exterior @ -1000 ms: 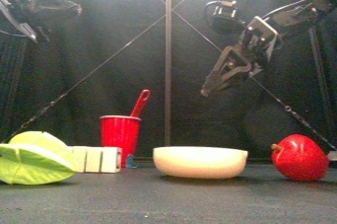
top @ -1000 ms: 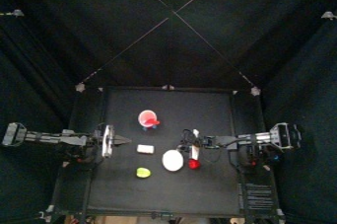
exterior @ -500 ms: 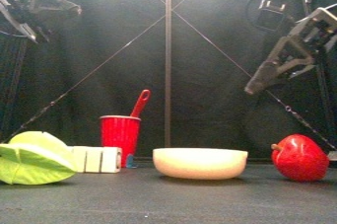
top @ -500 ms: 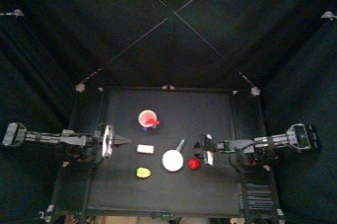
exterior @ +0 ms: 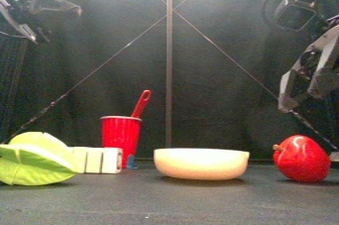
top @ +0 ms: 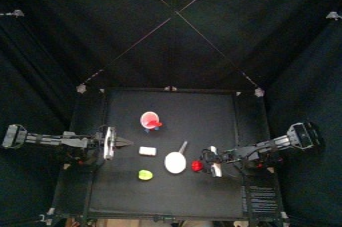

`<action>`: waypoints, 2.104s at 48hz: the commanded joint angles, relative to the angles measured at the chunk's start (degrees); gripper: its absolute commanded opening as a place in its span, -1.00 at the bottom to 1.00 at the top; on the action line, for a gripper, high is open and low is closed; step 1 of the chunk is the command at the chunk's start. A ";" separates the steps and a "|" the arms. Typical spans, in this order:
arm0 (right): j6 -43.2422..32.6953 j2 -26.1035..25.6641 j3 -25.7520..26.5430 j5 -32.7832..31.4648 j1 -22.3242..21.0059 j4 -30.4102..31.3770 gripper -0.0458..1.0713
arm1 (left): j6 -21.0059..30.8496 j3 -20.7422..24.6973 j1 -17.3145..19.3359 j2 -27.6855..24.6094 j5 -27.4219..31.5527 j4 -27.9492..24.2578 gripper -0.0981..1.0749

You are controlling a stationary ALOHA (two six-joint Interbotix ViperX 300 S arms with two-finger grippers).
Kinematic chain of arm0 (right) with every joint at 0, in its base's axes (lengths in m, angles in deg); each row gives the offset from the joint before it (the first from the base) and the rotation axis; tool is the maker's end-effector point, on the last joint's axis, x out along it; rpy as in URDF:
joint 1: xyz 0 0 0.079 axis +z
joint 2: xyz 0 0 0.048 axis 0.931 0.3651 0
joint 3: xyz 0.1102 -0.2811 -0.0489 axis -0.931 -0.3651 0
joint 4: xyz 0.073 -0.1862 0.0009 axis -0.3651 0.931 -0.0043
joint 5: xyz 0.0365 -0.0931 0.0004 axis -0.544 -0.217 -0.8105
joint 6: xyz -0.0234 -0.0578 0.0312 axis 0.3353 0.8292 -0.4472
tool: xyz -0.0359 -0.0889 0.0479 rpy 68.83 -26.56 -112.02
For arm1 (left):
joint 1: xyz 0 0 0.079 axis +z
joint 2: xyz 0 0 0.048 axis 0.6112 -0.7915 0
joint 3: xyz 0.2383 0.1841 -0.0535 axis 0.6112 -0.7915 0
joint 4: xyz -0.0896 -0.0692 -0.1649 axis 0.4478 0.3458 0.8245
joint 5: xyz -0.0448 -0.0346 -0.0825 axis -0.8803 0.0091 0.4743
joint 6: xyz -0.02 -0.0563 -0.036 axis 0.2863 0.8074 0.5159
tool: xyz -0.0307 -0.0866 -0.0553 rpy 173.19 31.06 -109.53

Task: Grab apple

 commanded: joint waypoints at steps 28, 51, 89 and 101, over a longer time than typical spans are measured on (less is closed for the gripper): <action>0.09 4.57 1.93 0.44 -1.93 0.18 0.90 | 0.00 0.35 -0.09 -0.35 -0.26 -0.09 -0.86; 0.00 13.62 5.54 -1.32 -4.48 2.20 0.90 | -0.09 0.26 0.09 -0.35 -0.18 -0.09 -0.86; 0.00 16.88 7.03 -4.22 -5.80 2.37 0.88 | -0.09 0.26 0.09 -0.35 -0.18 -0.09 -0.86; 0.00 16.88 7.03 -4.39 -5.80 2.29 0.88 | -0.09 0.26 0.09 -0.35 -0.18 -0.09 -0.86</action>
